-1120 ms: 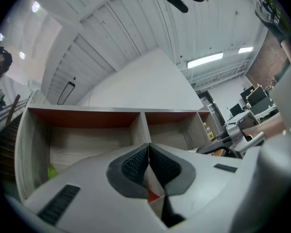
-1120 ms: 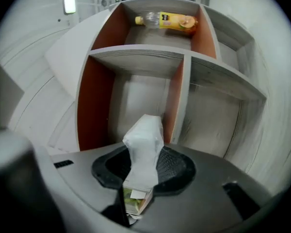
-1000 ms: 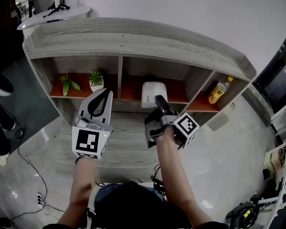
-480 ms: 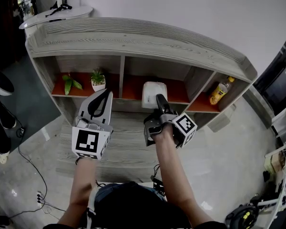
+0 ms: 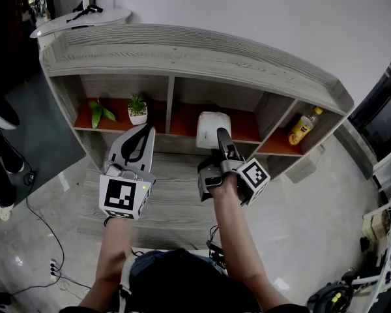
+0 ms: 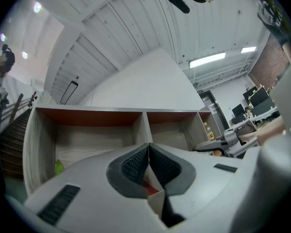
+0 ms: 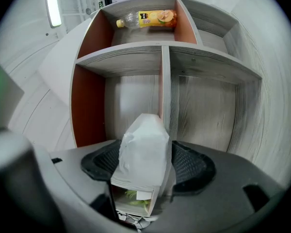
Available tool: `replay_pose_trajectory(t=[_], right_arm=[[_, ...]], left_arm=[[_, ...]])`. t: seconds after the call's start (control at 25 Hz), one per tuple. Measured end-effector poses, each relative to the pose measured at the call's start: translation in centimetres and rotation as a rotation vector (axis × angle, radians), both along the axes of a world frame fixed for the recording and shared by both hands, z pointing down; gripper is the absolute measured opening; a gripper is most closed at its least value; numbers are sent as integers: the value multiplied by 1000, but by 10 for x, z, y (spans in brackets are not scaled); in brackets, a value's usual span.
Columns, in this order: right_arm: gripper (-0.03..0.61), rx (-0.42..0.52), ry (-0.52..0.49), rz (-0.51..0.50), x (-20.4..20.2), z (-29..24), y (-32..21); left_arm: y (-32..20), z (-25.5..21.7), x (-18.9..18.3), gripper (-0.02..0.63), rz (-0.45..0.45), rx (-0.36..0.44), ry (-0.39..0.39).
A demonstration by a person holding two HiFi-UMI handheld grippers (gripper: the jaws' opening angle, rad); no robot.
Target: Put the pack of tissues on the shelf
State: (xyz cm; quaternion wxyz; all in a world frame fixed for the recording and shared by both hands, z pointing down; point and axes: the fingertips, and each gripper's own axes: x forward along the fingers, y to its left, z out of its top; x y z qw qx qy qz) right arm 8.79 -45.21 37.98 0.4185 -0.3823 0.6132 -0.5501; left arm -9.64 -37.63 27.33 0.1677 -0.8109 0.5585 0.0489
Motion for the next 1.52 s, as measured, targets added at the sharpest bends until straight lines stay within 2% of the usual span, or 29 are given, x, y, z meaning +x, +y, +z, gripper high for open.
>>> replay_pose_trajectory(t=[0.24, 0.56, 0.76, 0.8, 0.88, 0.92, 1.2, 1.52], right_arm=[[318, 77, -31, -24, 0, -18, 11], [318, 125, -64, -47, 1, -17, 26], [316, 153, -52, -60, 1, -17, 34], [306, 153, -42, -62, 1, -16, 34], [234, 145, -15, -63, 0, -13, 32], [218, 143, -3, -63, 0, -13, 30], [142, 116, 45, -57, -2, -8, 14], [130, 76, 46, -40, -5, -2, -3]], left_arm=[[1, 3, 6, 12, 14, 2, -7], [5, 8, 16, 12, 32, -30, -7], [4, 12, 18, 12, 31, -19, -13], [4, 13, 18, 12, 30, -21, -13], [4, 13, 18, 12, 29, -18, -13], [4, 13, 18, 12, 29, -16, -14], [-1, 16, 14, 12, 15, -29, -11], [-7, 9, 12, 12, 17, -13, -21]])
